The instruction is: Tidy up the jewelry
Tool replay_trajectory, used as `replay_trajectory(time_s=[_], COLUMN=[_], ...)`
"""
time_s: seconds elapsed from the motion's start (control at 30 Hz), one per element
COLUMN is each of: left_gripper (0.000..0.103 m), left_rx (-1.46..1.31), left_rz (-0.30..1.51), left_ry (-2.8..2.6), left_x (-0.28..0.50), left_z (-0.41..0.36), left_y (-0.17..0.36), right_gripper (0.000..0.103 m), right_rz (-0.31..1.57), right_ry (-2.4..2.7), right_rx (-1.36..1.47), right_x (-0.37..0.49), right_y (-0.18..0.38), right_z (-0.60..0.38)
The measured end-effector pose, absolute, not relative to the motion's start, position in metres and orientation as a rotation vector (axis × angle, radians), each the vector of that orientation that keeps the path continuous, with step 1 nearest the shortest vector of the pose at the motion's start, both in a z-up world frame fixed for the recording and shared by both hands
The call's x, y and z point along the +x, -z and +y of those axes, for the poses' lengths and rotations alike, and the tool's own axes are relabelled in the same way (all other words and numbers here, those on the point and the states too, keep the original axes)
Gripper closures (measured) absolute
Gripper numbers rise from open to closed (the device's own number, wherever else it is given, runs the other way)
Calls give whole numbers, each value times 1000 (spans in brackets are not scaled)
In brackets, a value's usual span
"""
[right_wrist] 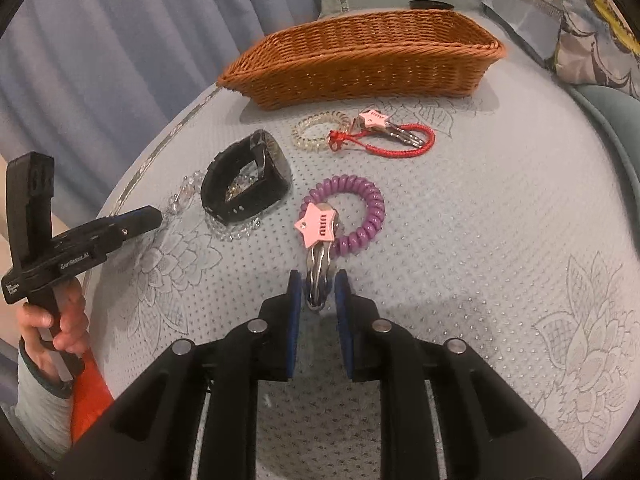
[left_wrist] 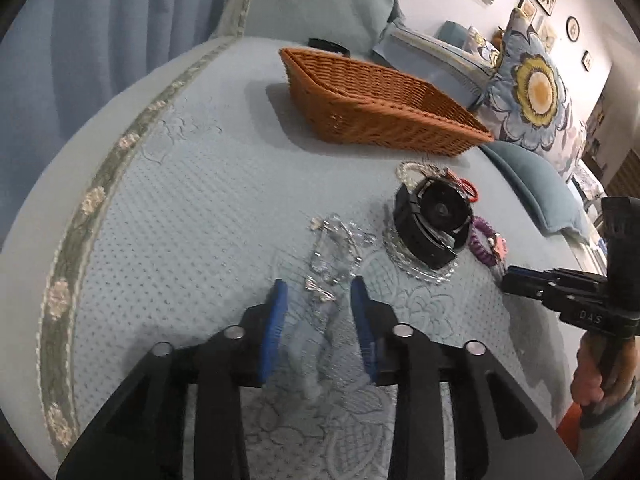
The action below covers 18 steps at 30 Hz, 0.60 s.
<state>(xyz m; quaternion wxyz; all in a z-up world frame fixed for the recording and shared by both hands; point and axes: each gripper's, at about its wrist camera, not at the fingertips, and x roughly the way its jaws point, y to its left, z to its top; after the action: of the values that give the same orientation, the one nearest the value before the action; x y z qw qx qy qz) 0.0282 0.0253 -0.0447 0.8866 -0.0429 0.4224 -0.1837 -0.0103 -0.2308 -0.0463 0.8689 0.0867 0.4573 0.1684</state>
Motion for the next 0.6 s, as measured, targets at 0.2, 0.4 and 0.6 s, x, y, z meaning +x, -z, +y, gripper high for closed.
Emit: replay_trajectory(time_s=[0.2,0.4,0.6], left_gripper=[64,58,48], left_rx=[-43,-1,32], left_rz=[857,864,849], left_ry=[364,420,429], left_x=[39,42,39], left_z=[19,0,-12], left_y=[44,46,48], right_gripper=[73,75,92], right_rz=[935,879,870], right_ry=[-301,-171,-179], right_rx=[210,69,58], right_x=[-6,-12,-13], right_y=[47,48,49], right_z=[-223,-200,-206])
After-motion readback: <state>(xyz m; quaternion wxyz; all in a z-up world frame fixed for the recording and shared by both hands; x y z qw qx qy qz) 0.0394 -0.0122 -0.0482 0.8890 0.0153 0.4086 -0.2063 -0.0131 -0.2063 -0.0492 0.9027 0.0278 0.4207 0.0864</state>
